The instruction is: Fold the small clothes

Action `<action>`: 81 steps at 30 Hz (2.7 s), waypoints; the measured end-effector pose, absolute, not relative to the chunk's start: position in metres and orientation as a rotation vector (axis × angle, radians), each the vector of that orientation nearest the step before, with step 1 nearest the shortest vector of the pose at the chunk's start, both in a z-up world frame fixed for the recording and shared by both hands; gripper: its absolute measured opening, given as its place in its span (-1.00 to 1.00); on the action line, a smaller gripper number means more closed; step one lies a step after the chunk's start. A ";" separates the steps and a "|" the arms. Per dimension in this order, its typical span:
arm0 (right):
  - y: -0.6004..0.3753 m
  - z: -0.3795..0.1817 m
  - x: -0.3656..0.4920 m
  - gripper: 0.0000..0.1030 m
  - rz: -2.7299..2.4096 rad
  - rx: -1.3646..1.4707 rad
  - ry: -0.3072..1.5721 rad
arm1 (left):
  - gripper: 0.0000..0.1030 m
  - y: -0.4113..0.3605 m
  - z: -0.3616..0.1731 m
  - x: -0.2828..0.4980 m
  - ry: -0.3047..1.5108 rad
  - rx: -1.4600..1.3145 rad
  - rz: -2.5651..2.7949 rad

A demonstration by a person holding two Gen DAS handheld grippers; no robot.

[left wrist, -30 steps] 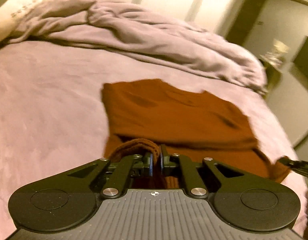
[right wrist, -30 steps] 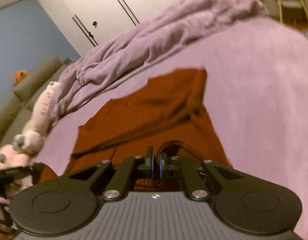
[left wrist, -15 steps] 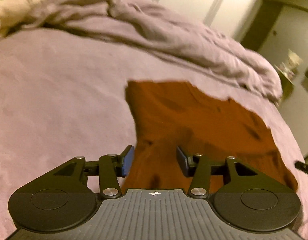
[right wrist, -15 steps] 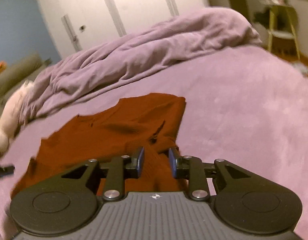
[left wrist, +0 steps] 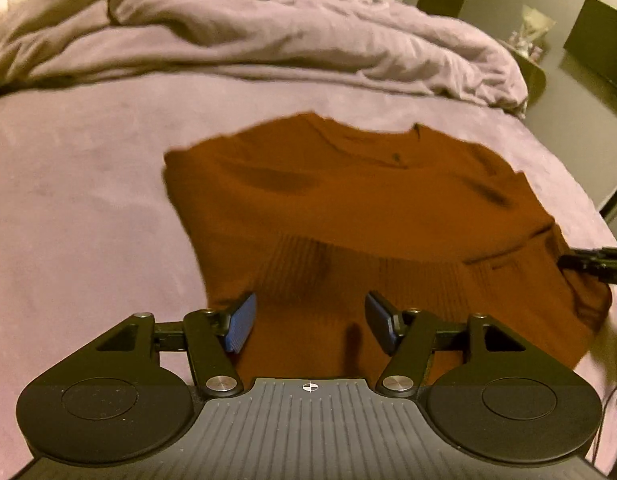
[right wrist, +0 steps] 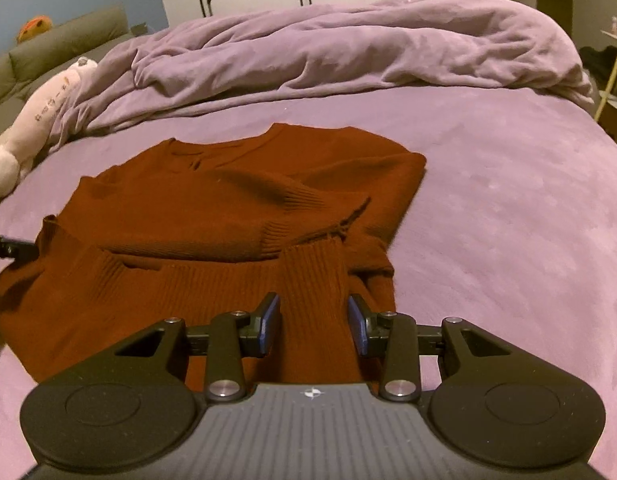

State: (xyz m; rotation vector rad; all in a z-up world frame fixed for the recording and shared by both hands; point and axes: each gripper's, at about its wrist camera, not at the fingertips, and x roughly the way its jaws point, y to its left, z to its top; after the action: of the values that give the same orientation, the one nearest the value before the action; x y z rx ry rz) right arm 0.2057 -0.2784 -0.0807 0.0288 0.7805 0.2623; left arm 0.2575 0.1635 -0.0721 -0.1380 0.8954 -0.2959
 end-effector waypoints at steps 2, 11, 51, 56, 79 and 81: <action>-0.277 -0.082 0.208 -0.29 0.260 0.016 0.784 | 0.35 0.170 -0.071 0.258 0.891 -0.179 -0.287; -0.279 -0.087 0.214 -0.16 0.261 0.036 0.802 | 0.26 0.182 -0.078 0.263 0.924 -0.229 -0.301; -0.218 -0.066 0.323 -0.89 0.147 -0.144 0.690 | -0.75 0.161 -0.064 0.348 0.861 -0.062 -0.118; -0.217 -0.059 0.341 -0.90 0.111 -0.159 0.637 | -0.75 0.163 -0.045 0.359 0.800 -0.020 -0.108; -0.231 -0.069 0.356 -0.47 0.004 0.052 0.537 | -0.38 0.181 -0.059 0.339 0.676 -0.076 0.096; -0.221 -0.070 0.333 -0.47 0.065 0.049 0.557 | -0.10 0.173 -0.049 0.319 0.693 -0.086 0.069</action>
State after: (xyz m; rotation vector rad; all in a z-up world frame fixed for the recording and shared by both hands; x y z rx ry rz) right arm 0.3335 -0.2205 -0.0702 0.0490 0.5568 0.0653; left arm 0.3193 0.1729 -0.0487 -0.0858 0.6931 0.0689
